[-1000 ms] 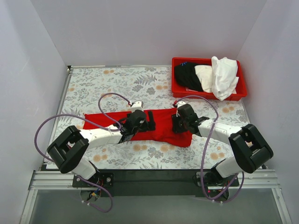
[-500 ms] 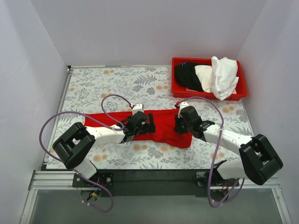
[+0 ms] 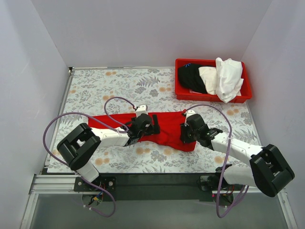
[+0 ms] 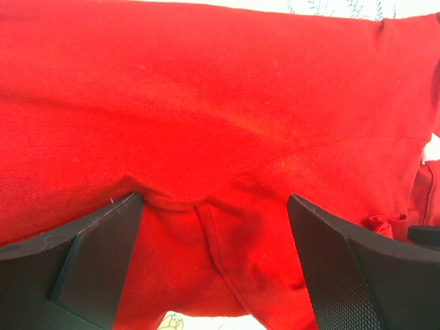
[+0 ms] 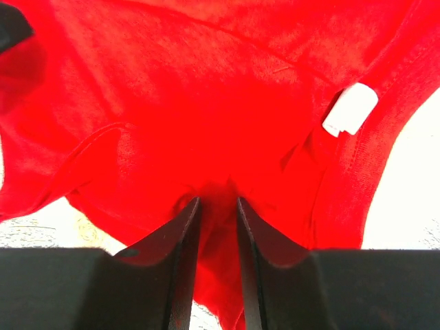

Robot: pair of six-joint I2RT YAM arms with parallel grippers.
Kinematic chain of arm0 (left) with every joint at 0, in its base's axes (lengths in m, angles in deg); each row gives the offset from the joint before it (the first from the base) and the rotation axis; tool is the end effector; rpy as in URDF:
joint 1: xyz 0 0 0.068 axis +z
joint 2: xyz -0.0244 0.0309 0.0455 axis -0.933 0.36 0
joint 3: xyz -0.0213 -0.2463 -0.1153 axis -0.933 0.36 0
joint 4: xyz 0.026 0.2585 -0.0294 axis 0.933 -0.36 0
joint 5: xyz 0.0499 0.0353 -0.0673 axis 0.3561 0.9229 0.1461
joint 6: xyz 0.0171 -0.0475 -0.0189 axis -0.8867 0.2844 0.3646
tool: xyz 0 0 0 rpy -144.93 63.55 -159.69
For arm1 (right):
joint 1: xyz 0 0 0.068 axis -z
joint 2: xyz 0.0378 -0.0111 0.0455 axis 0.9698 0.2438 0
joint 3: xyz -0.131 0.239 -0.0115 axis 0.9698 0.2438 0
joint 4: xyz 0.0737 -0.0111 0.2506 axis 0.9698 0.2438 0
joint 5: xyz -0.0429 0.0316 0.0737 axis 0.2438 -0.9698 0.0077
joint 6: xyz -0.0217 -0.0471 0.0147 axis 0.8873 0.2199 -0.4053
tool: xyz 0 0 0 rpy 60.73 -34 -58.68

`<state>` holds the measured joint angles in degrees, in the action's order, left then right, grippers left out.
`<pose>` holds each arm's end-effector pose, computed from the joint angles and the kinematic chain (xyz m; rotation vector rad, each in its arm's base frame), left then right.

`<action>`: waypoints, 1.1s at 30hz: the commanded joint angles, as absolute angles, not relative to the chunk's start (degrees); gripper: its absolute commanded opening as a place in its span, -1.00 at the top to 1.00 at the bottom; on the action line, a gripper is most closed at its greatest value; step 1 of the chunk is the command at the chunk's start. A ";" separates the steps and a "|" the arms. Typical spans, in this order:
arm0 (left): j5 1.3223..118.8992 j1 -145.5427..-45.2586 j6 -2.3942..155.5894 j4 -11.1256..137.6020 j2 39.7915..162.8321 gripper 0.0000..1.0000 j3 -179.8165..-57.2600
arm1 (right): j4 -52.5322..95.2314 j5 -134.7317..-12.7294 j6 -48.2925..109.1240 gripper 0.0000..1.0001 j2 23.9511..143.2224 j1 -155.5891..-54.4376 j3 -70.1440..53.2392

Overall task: Fold and stack the t-shirts
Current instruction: Fold the tshirt

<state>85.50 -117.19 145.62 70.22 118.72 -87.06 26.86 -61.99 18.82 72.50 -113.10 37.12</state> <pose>0.2140 -0.2242 0.1469 -0.8238 2.2763 -0.7900 0.1864 0.1384 0.1716 -0.3585 2.3782 0.3768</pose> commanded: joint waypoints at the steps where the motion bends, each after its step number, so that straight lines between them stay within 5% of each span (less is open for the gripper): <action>1: 84.02 -117.68 146.49 65.79 122.14 -0.59 -86.27 | 27.35 -60.73 17.98 0.52 69.40 -113.59 37.39; 15: 84.72 -118.03 146.93 64.92 121.62 -0.59 -85.04 | 25.06 -60.03 18.86 0.91 68.77 -113.77 38.18; 23: 84.46 -118.12 148.16 63.86 119.16 -0.60 -82.14 | 21.99 -60.64 17.63 0.51 71.32 -113.77 37.48; 33: 83.75 -118.65 150.62 63.07 115.20 -0.60 -77.75 | 19.26 -60.90 18.16 0.40 74.31 -113.77 35.72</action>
<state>85.85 -117.98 148.89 73.52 114.57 -81.18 22.69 -60.51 17.94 73.79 -113.47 37.99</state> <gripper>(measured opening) 0.798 0.298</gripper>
